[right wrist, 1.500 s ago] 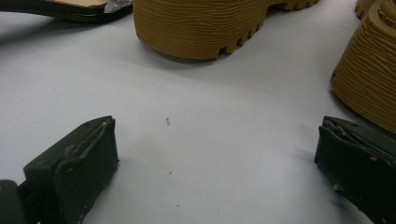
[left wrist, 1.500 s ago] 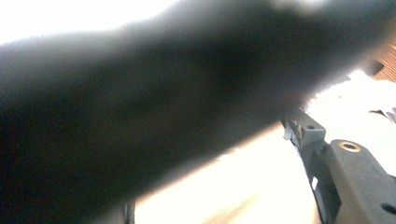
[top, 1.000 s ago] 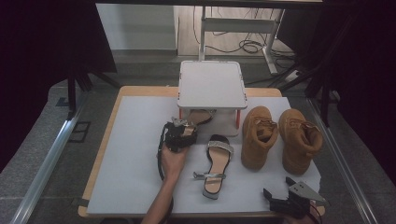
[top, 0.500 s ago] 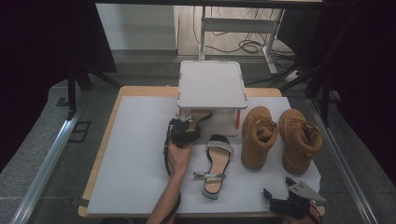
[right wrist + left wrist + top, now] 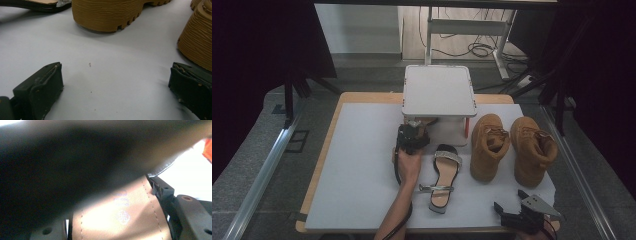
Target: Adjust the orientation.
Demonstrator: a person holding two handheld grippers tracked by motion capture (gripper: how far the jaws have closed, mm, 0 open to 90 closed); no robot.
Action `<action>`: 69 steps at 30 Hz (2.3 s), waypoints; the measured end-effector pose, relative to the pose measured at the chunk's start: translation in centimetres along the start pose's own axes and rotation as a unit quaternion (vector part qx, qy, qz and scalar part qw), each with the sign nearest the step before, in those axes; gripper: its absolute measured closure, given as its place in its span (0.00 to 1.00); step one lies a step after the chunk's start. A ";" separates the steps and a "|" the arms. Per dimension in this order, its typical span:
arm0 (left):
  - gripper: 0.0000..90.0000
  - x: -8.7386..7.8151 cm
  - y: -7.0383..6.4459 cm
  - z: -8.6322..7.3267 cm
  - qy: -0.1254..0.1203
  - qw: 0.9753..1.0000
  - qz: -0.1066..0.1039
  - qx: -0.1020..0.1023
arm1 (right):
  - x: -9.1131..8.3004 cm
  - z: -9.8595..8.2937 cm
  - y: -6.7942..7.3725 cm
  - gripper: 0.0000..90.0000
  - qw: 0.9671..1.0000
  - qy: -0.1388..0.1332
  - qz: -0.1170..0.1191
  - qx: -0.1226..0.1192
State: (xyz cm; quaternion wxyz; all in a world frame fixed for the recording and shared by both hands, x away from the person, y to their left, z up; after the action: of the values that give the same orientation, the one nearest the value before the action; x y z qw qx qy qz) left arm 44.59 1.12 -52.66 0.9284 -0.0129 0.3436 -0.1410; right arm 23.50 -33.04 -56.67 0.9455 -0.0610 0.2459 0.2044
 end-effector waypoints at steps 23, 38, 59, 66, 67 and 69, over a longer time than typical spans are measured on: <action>0.31 0.5 0.6 -0.2 0.006 1.000 -0.012 0.004 | 0.0 0.0 0.0 0.00 1.000 0.000 0.000 0.000; 0.31 -1.5 1.4 -1.2 0.010 0.999 -0.040 0.022 | 0.0 0.0 0.0 0.00 1.000 0.000 0.000 0.000; 0.53 -6.3 2.3 -3.3 -0.010 0.994 -0.086 0.059 | 0.0 0.0 0.0 0.00 1.000 0.000 0.000 0.000; 0.81 -6.4 2.4 -4.2 0.002 0.991 -0.105 0.077 | 0.0 0.0 0.0 0.00 1.000 0.000 0.000 0.000; 0.86 -6.4 2.4 -4.2 0.002 0.991 -0.105 0.077 | 0.0 0.0 0.0 0.00 1.000 0.000 0.000 0.000; 0.95 -6.4 2.4 -4.3 0.001 0.991 -0.108 0.079 | 0.0 0.0 0.0 0.00 1.000 0.000 0.000 0.000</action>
State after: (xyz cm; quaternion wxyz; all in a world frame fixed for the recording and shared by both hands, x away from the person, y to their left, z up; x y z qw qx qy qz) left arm 37.84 5.49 -52.17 0.9054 0.0234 0.3292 -0.2673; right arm 23.50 -33.03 -56.67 0.9456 -0.0612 0.2460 0.2041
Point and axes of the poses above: each handheld gripper's, and its own axes: x roughly forward along the jaws, z roughly out of its top, y roughly to its left, the point moved 4 cm from there along x, roughly forward along the jaws, and after that the axes turned 1 degree about -z, right-handed, at the moved point
